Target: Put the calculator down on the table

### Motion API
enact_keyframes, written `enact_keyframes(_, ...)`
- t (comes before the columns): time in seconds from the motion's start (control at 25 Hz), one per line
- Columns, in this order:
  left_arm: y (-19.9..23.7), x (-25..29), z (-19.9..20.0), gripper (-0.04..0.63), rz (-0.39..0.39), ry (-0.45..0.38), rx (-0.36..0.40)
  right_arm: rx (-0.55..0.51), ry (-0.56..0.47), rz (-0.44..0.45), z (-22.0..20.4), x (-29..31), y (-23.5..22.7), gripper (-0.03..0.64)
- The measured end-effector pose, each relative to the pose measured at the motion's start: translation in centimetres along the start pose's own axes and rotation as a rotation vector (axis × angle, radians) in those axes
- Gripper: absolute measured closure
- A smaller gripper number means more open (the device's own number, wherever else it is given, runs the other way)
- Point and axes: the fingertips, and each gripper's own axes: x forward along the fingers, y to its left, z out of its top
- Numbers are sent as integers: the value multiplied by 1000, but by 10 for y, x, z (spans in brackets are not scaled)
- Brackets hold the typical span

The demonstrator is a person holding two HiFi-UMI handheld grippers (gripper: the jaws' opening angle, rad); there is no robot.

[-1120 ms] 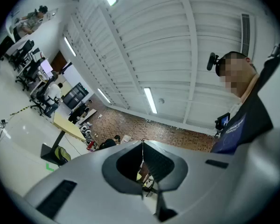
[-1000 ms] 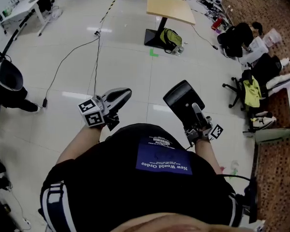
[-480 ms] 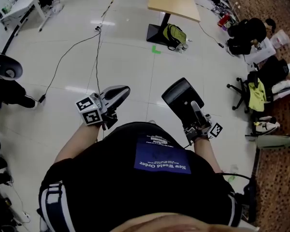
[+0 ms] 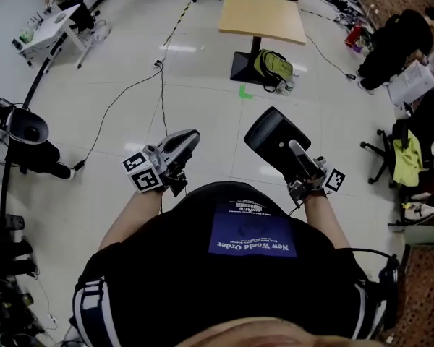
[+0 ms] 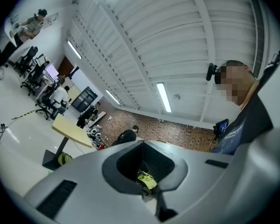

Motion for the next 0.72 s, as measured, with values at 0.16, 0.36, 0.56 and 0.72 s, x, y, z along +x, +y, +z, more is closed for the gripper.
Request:
enact_keyframes(0.16,13,51,-3,584,-3,29,0,9,8,17,41,-2,-18,560)
enact_keyframes(0.36,51,93,1,584,-6,61,-18,29,-18,-5,76,0,-53,560)
enact_keyframes(0.56,112,129,12,584,-69,62,-40,-10,-39,-54,114,27,-95,560)
enact_keyframes(0.72,185,156,57,584,-142,68,-47,-54,-79,-77,154,88,-132,560)
